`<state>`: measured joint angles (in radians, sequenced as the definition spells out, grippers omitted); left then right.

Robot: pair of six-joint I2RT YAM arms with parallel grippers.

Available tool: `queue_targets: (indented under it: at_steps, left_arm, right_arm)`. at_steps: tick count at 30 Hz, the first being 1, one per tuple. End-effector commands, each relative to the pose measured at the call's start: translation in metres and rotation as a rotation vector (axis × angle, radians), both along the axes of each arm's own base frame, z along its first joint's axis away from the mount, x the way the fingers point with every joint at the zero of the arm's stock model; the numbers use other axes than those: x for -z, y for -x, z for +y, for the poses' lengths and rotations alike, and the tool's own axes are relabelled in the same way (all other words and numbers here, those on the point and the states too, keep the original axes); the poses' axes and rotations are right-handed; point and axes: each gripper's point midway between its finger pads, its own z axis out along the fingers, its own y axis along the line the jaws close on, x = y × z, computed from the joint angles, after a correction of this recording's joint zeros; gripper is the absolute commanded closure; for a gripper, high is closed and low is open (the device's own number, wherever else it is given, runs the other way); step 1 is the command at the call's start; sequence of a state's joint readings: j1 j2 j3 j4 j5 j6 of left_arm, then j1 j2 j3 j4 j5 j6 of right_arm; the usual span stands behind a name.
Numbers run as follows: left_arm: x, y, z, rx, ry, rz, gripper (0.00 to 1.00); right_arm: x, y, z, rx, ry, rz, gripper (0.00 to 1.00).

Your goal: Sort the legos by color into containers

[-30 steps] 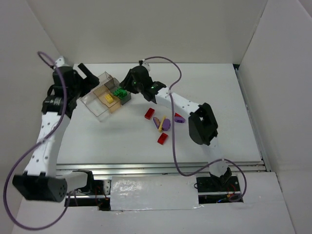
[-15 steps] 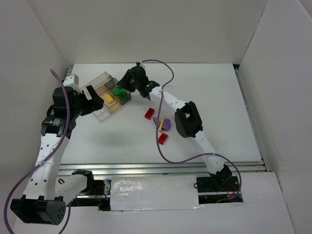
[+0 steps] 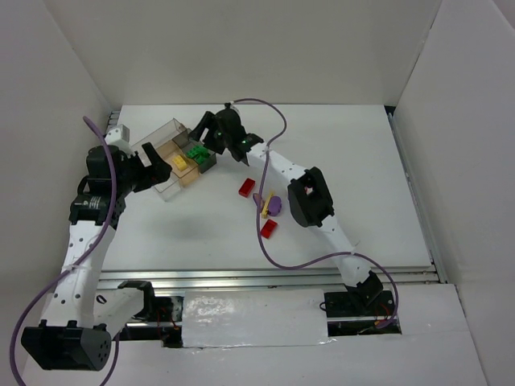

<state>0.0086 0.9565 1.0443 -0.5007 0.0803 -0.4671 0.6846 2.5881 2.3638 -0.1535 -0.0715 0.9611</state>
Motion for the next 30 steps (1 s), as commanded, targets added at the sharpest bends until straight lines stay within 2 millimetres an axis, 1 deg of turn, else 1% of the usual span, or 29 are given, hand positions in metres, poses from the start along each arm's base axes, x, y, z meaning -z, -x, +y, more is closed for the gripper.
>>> queue_targets:
  at_steps: [1, 3, 4, 5, 6, 7, 8, 9, 10, 11, 12, 13, 14, 15, 16, 17, 18, 19, 20, 21, 22, 23, 24, 25, 26, 27, 28, 29, 30]
  left_arm:
    - [-0.013, -0.001, 0.002, 0.011, -0.017, -0.067, 0.00]
    - [-0.012, -0.001, 0.004, 0.003, -0.021, -0.066, 0.01]
    - [-0.011, 0.000, 0.004, 0.003, -0.021, -0.064, 0.00]
    - [-0.010, -0.001, 0.004, 0.004, -0.022, -0.063, 0.01]
    - [-0.008, -0.002, 0.003, 0.010, -0.017, -0.058, 0.00]
    - [-0.008, -0.002, 0.002, 0.014, -0.016, -0.055, 0.00]
    - [-0.007, -0.003, 0.001, 0.020, -0.014, -0.054, 0.00]
    - [-0.006, -0.004, -0.002, 0.037, -0.006, -0.048, 0.01]
    - [-0.005, -0.005, -0.005, 0.049, 0.002, -0.048, 0.00]
    - [-0.005, -0.005, -0.007, 0.059, 0.009, -0.047, 0.00]
    - [-0.003, -0.007, -0.010, 0.068, 0.029, -0.032, 0.01]
    - [-0.001, -0.009, -0.012, 0.071, 0.040, -0.023, 0.01]
    - [0.001, -0.010, -0.016, 0.076, 0.050, -0.010, 0.01]
    - [0.007, -0.012, -0.028, 0.093, 0.053, 0.033, 0.00]
    - [0.011, -0.015, -0.025, 0.065, 0.055, 0.054, 0.01]
    - [0.014, -0.014, -0.040, 0.092, 0.051, 0.070, 0.00]
    - [0.021, -0.019, -0.045, 0.066, 0.049, 0.101, 0.00]
    - [0.025, -0.020, -0.055, 0.076, 0.045, 0.114, 0.01]
    - [0.026, -0.016, -0.085, 0.155, 0.049, 0.118, 0.00]
    - [0.033, -0.021, -0.093, 0.144, 0.044, 0.136, 0.00]
    - [0.037, -0.023, -0.105, 0.168, 0.050, 0.145, 0.00]
    - [0.046, -0.027, -0.123, 0.207, 0.061, 0.156, 0.00]
    - [0.046, -0.032, -0.133, 0.232, 0.065, 0.151, 0.01]
    - [0.048, -0.035, -0.145, 0.262, 0.057, 0.148, 0.01]
    - [0.066, -0.042, -0.154, 0.300, 0.017, 0.193, 0.01]
    - [0.057, -0.051, -0.164, 0.335, 0.011, 0.174, 0.00]
    - [0.059, -0.056, -0.173, 0.361, -0.004, 0.179, 0.00]
    - [0.067, -0.069, -0.184, 0.398, -0.027, 0.202, 0.00]
    - [0.072, -0.074, -0.190, 0.416, -0.036, 0.213, 0.00]
  right_arm:
    - [-0.037, -0.005, 0.007, -0.015, -0.064, -0.077, 0.20]
    - [-0.047, -0.004, 0.005, -0.013, -0.065, -0.089, 0.20]
    - [-0.046, -0.003, 0.002, -0.014, -0.053, -0.088, 0.20]
    - [-0.071, 0.002, 0.000, -0.017, -0.063, -0.120, 0.20]
    - [-0.065, 0.006, -0.008, -0.021, -0.028, -0.125, 0.18]
    - [-0.073, 0.010, -0.013, -0.021, -0.012, -0.142, 0.15]
    - [-0.121, 0.020, -0.027, -0.002, -0.027, -0.213, 0.10]
    - [-0.136, 0.026, -0.039, 0.008, 0.001, -0.258, 0.04]
    - [-0.111, 0.035, -0.053, 0.015, 0.062, -0.224, 0.00]
    - [-0.155, 0.045, -0.081, 0.085, 0.061, -0.283, 0.00]
    - [-0.123, 0.056, -0.102, 0.105, 0.144, -0.223, 0.00]
    - [-0.123, 0.065, -0.118, 0.132, 0.171, -0.212, 0.00]
    - [-0.148, 0.080, -0.139, 0.155, 0.174, -0.239, 0.00]
    - [-0.134, 0.098, -0.168, 0.201, 0.249, -0.193, 0.00]
    - [-0.127, 0.107, -0.183, 0.229, 0.287, -0.173, 0.00]
    - [-0.115, 0.115, -0.197, 0.252, 0.331, -0.147, 0.00]
    - [-0.083, 0.130, -0.220, 0.280, 0.426, -0.086, 0.00]
    - [-0.089, 0.140, -0.238, 0.312, 0.436, -0.090, 0.00]
    - [-0.080, 0.148, -0.252, 0.334, 0.464, -0.066, 0.00]
    - [-0.053, 0.160, -0.271, 0.349, 0.531, -0.016, 0.00]
    - [-0.056, 0.166, -0.283, 0.361, 0.529, -0.010, 0.00]
    - [-0.038, 0.173, -0.301, 0.378, 0.547, 0.045, 0.00]
    - [-0.032, 0.181, -0.307, 0.361, 0.544, 0.072, 0.00]
    - [-0.041, 0.187, -0.316, 0.377, 0.518, 0.055, 0.00]
    - [-0.041, 0.194, -0.320, 0.379, 0.514, 0.052, 0.00]
    - [-0.031, 0.204, -0.324, 0.368, 0.516, 0.062, 0.00]
    - [-0.045, 0.211, -0.328, 0.370, 0.481, 0.032, 0.00]
    - [-0.040, 0.219, -0.331, 0.358, 0.483, 0.037, 0.00]
    - [-0.051, 0.227, -0.334, 0.355, 0.456, 0.012, 0.00]
